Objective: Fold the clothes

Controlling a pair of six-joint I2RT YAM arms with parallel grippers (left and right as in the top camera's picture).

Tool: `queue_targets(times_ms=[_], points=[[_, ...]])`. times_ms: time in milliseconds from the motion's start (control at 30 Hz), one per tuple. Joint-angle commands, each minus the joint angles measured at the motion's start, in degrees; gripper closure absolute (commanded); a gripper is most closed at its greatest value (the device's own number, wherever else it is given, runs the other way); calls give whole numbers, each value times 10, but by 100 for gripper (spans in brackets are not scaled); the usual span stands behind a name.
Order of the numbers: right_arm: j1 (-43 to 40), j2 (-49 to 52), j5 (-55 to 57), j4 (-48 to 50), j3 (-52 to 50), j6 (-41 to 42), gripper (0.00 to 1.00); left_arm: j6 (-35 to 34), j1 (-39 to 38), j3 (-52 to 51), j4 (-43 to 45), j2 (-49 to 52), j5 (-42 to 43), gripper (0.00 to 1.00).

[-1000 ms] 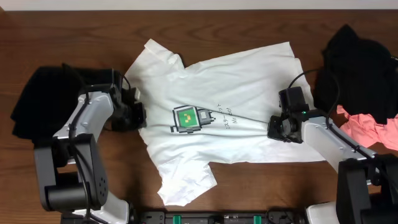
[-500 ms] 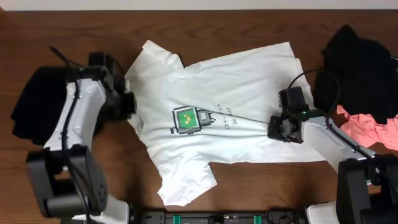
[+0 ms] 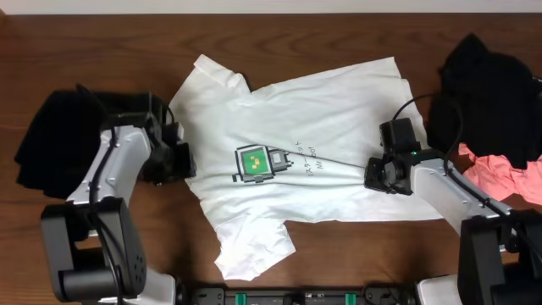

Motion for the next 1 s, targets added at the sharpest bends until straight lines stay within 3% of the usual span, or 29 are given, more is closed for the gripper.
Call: queue_targets(times_ms=[0, 467, 533, 633, 967], points=[[2, 16, 36, -12, -23, 9, 94, 19, 0, -23, 15, 7, 28, 56], [2, 16, 36, -10, -23, 9, 94, 22, -17, -49, 40, 12, 66, 66], [2, 16, 36, -10, -23, 9, 94, 22, -26, -49, 40, 16, 66, 73], [2, 16, 36, -10, -23, 9, 94, 21, -30, -48, 31, 17, 66, 94], [2, 16, 36, -6, -23, 9, 93, 7, -19, 68, -119, -1, -28, 94]])
